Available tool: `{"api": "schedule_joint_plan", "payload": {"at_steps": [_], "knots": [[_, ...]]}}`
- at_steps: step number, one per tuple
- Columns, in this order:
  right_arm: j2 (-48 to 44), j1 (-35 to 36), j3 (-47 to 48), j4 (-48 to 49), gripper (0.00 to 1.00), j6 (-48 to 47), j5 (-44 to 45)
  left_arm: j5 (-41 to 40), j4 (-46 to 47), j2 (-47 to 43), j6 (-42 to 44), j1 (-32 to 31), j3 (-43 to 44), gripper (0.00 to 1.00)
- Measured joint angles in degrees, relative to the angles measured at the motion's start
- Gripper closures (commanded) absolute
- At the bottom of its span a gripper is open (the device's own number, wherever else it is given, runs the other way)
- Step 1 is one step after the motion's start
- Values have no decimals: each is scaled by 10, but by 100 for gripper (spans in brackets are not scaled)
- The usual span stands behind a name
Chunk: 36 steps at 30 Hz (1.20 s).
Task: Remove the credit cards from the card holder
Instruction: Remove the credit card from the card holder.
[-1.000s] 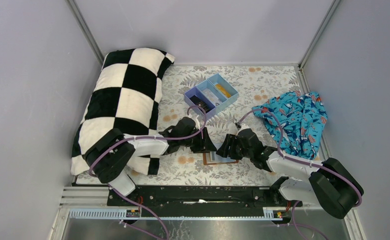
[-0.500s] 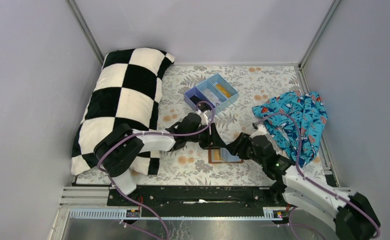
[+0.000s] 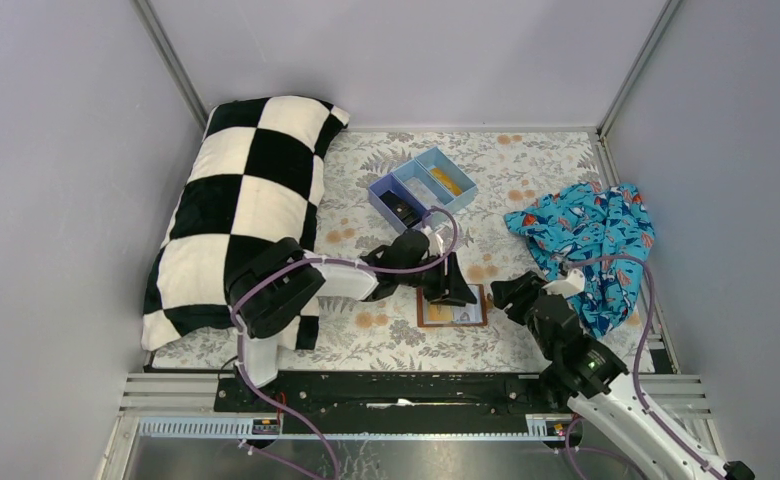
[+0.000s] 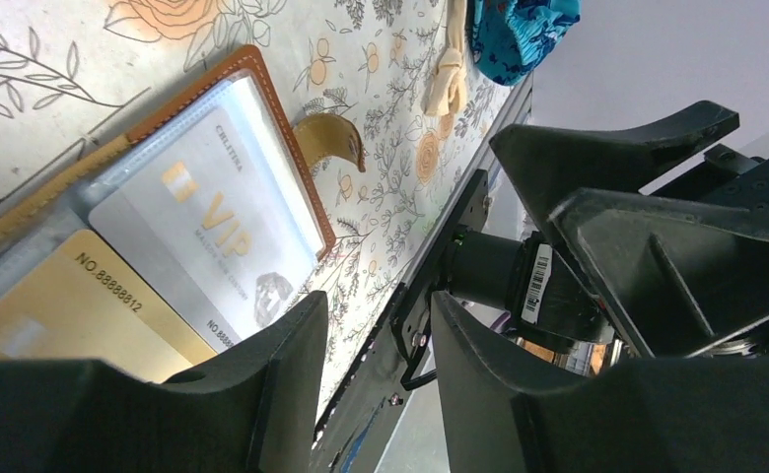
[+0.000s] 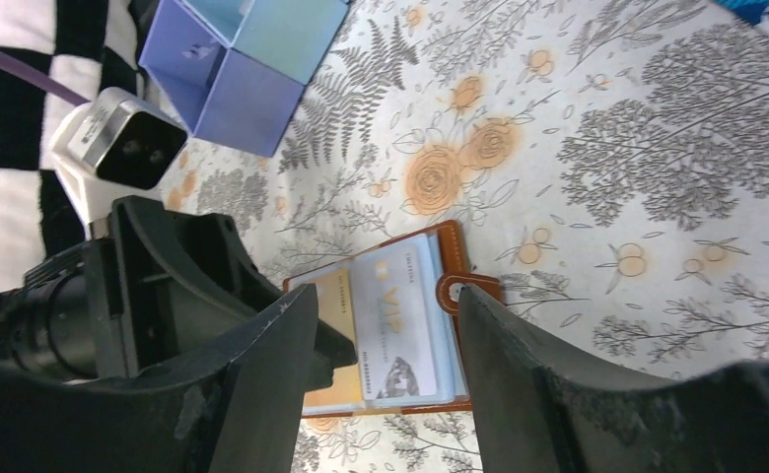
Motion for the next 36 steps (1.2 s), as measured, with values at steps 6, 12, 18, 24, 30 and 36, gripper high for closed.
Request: {"api": "schedule_joint_plan", "payload": {"at_steps": [6, 12, 18, 24, 30, 36], "knots": [[32, 0, 5, -7, 43, -23, 3, -51, -99, -32, 38, -5, 16, 53], [169, -2, 5, 101, 54, -51, -90, -117, -167, -141, 70, 9, -4, 55], [389, -42, 7, 262, 56, -52, -272, -119, -162, -125, 70, 26, -48, 57], [467, -58, 17, 342, 54, -47, -362, -114, -161, -99, 61, 24, -76, 58], [488, -62, 23, 381, 54, -41, -383, -110, -135, -94, 52, 24, -85, 59], [501, -70, 19, 396, 54, -38, -386, -108, -117, -90, 43, 25, -91, 60]]}}
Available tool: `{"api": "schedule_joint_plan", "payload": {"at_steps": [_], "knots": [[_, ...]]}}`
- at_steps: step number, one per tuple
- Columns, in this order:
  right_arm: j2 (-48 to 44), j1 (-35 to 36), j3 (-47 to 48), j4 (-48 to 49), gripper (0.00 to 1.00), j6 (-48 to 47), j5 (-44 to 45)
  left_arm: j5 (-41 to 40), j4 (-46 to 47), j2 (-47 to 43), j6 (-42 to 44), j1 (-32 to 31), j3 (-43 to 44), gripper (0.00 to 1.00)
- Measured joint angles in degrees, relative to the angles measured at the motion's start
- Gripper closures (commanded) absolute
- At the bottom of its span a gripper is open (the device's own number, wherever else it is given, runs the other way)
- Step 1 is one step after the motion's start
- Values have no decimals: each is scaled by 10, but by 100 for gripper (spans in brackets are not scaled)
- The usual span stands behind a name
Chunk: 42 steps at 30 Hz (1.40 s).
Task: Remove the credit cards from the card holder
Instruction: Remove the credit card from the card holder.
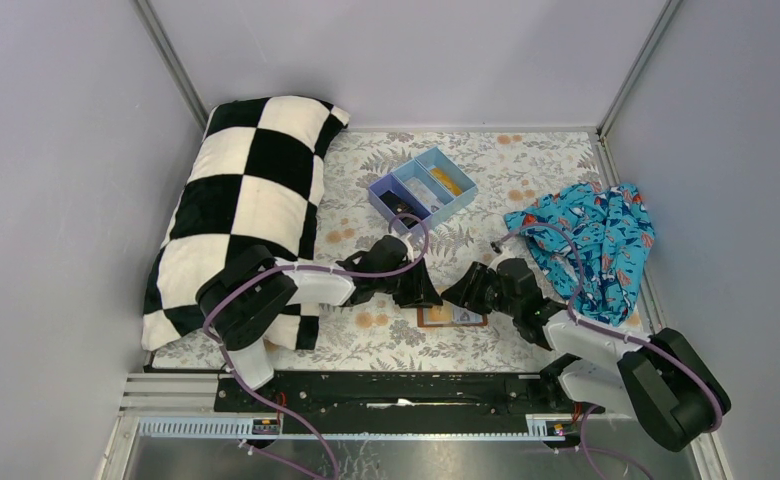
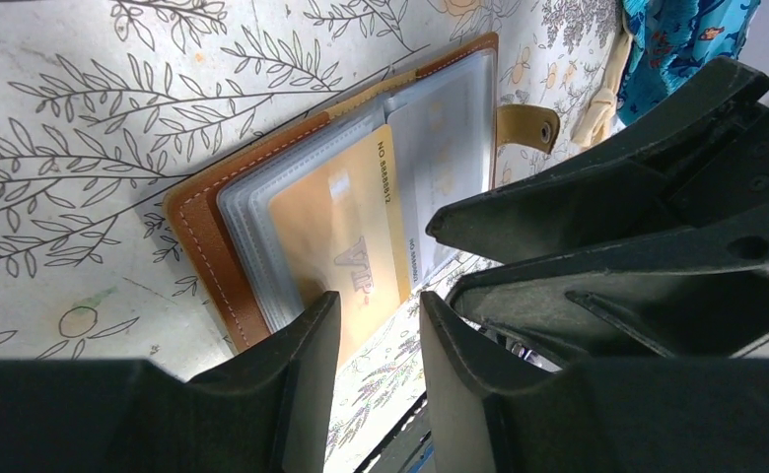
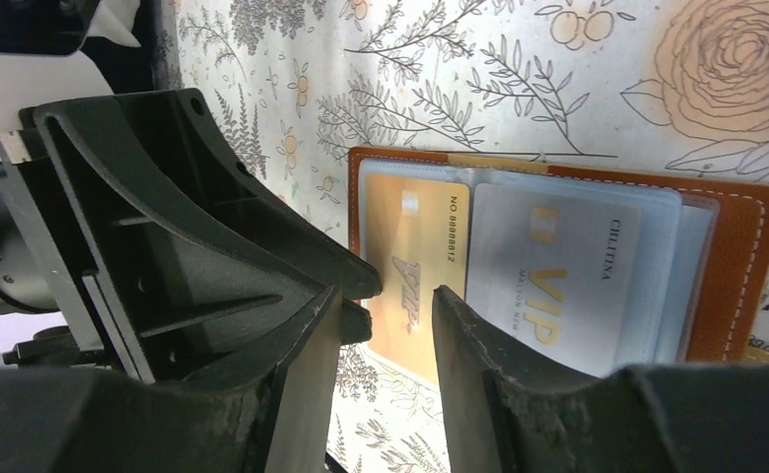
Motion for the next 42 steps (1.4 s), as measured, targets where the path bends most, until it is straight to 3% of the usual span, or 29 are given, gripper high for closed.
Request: {"api": "schedule_joint_plan", "payload": {"at_steps": [13, 25, 34, 40, 42], "knots": [[46, -15, -20, 49, 55, 4, -5, -1, 43, -9, -19, 6, -34, 61], [80, -23, -31, 95, 65, 9, -33, -16, 41, -28, -21, 7, -69, 64], [82, -28, -42, 106, 80, 13, -35, -13, 46, -14, -30, 10, -69, 85], [82, -31, -44, 107, 73, 13, -35, -10, 48, -13, -32, 11, -69, 100], [82, -31, -44, 109, 71, 13, -36, -7, 51, -11, -33, 11, -69, 100]]}}
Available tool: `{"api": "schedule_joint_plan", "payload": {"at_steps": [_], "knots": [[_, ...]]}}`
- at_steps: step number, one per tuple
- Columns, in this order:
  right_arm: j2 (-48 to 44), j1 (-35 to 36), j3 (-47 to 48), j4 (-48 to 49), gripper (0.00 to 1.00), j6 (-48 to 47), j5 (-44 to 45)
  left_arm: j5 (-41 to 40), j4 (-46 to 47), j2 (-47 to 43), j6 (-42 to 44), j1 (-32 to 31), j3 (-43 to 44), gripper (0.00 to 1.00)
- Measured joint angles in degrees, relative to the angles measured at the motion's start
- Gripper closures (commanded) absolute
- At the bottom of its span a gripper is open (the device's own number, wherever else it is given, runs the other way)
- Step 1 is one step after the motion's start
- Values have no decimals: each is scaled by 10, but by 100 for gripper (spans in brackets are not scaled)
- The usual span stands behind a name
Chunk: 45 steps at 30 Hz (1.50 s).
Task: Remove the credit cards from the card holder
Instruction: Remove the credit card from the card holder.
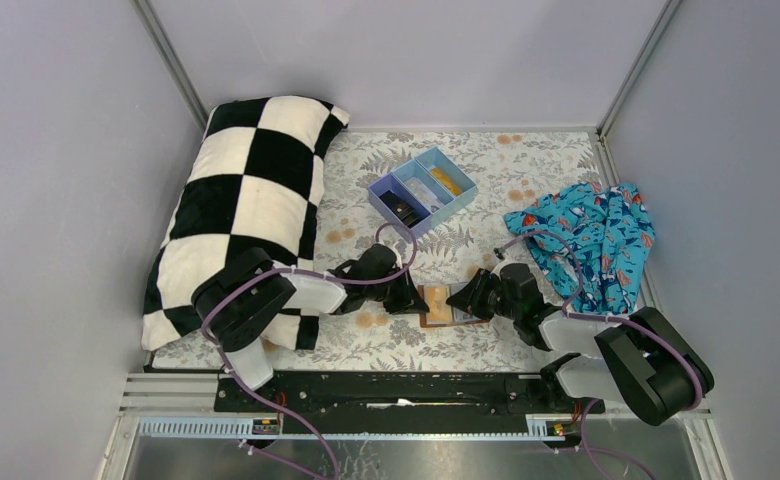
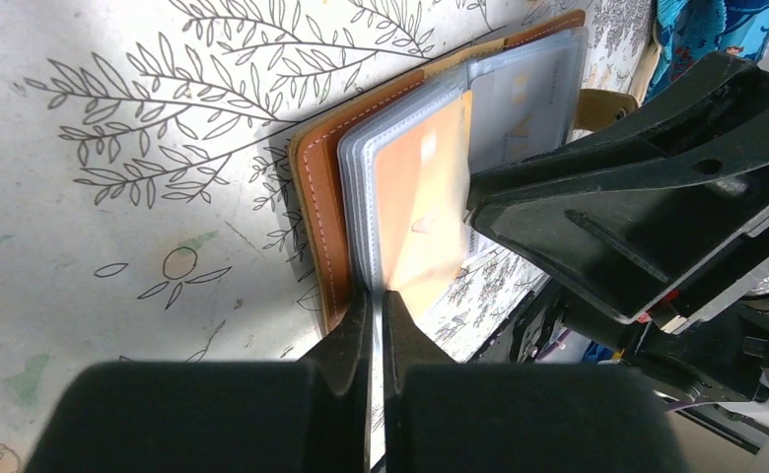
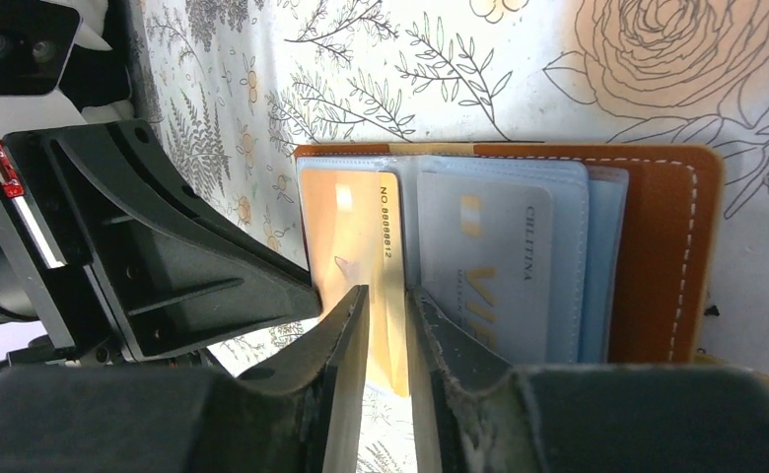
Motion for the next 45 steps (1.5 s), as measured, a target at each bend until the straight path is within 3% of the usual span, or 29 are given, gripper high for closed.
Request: {"api": "schedule_joint_plan", "payload": {"at_steps": [8, 18, 33, 45], "knots": [[9, -3, 0, 14, 77, -2, 0, 15, 12, 9, 0, 3, 2, 100], [17, -13, 0, 25, 100, -12, 17, 47, 5, 36, 0, 3, 29, 100], [-102, -11, -1, -95, 100, -42, 25, 41, -7, 37, 6, 3, 37, 100], [-122, -13, -4, -122, 100, -48, 19, 32, -13, 26, 38, 7, 36, 100]]}}
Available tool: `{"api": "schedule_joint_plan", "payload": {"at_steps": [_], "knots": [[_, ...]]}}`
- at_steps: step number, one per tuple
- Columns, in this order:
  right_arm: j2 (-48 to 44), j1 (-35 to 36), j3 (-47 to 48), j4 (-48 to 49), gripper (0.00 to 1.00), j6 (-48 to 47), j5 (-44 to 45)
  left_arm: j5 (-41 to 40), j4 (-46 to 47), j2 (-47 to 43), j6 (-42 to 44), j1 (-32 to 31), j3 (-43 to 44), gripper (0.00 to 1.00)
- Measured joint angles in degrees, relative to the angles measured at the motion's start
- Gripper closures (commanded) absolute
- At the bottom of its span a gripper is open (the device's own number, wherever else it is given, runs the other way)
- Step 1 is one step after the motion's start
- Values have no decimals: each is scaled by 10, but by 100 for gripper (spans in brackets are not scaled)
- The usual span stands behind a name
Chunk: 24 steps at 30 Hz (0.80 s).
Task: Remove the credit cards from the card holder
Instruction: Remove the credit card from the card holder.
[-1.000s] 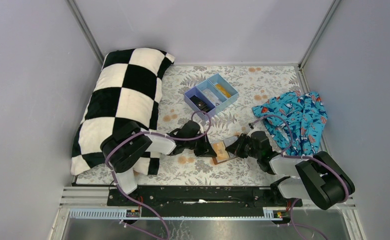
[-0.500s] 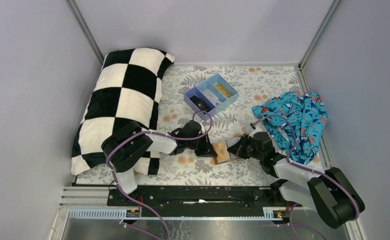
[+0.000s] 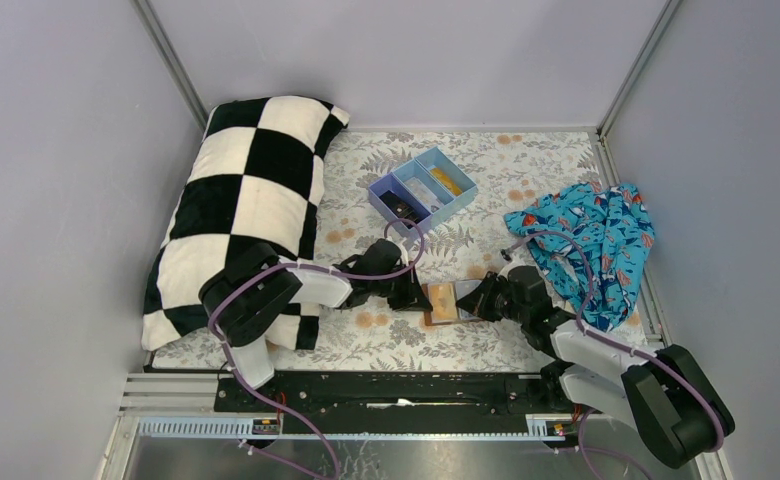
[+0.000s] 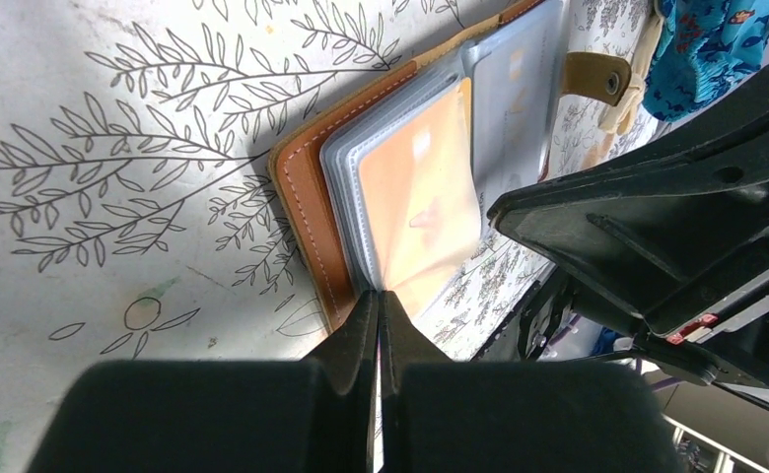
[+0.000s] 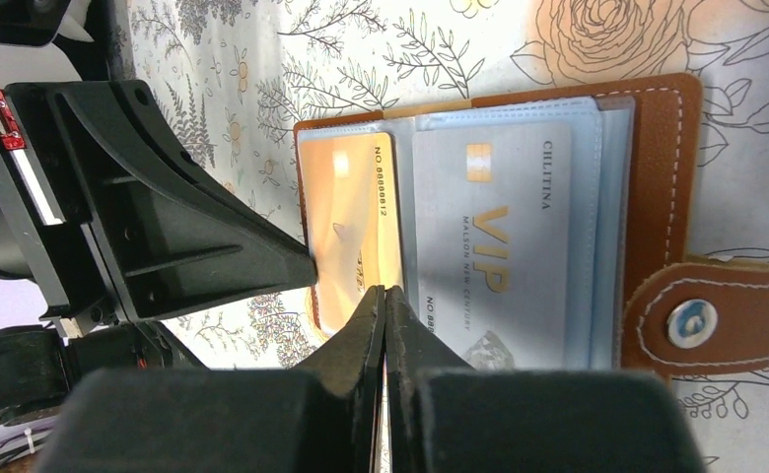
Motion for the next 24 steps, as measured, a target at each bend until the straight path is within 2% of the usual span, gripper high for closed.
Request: {"api": "schedule_joint_plan", "payload": {"at_steps": [3, 7, 10, 19, 24], "knots": [[-6, -2, -3, -3, 100, 0, 0, 0, -1, -3, 10, 0, -2, 100], [-19, -8, -3, -16, 79, -1, 0, 0, -4, -7, 17, 0, -4, 100], [-23, -12, -2, -27, 72, -4, 0, 0, -10, -8, 25, 1, -3, 100], [-12, -25, 22, -49, 66, -26, -22, 21, -97, -9, 97, 14, 41, 100], [45, -25, 36, -20, 68, -25, -56, 42, -114, 1, 114, 15, 53, 100]]}}
